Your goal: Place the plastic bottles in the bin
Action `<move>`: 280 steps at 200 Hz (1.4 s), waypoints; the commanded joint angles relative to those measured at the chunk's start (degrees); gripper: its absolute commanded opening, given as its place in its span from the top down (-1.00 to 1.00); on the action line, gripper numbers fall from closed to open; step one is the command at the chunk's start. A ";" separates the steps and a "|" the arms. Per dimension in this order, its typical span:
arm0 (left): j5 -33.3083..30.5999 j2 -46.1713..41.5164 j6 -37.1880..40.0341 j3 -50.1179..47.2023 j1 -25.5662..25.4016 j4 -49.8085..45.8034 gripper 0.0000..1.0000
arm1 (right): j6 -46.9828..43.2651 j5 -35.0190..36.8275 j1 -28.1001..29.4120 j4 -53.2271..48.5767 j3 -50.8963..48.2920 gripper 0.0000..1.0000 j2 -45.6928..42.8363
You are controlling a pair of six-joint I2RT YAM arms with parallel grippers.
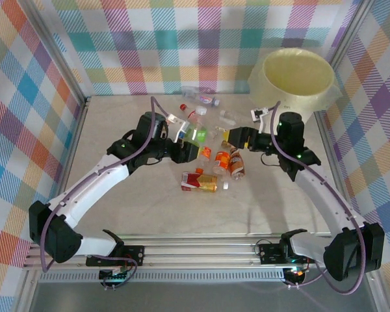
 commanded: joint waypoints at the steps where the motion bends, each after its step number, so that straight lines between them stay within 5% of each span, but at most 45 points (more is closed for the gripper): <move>1: 13.82 1.18 -3.33 1.73 -0.72 9.41 0.11 | 2.54 -4.70 2.36 6.53 2.98 -0.99 1.53; 43: 24.63 2.40 -9.47 0.34 -0.78 17.71 0.10 | -0.75 -4.08 5.34 10.46 5.05 -0.99 4.63; 115: 27.85 4.41 -11.25 1.23 -0.80 17.90 0.09 | 0.82 -8.46 6.47 26.05 6.74 -0.98 8.81; 173: 27.80 5.91 -11.66 1.54 -0.76 18.39 0.07 | -1.26 -8.00 6.95 23.72 9.37 -0.31 10.19; 212: 23.76 6.22 -11.02 1.78 -0.81 16.16 -0.12 | -5.73 -1.72 6.97 15.53 9.40 0.06 8.47; 280: 8.59 5.33 -10.80 2.32 -0.48 9.42 -0.99 | -10.73 11.78 5.12 0.87 11.75 0.24 6.20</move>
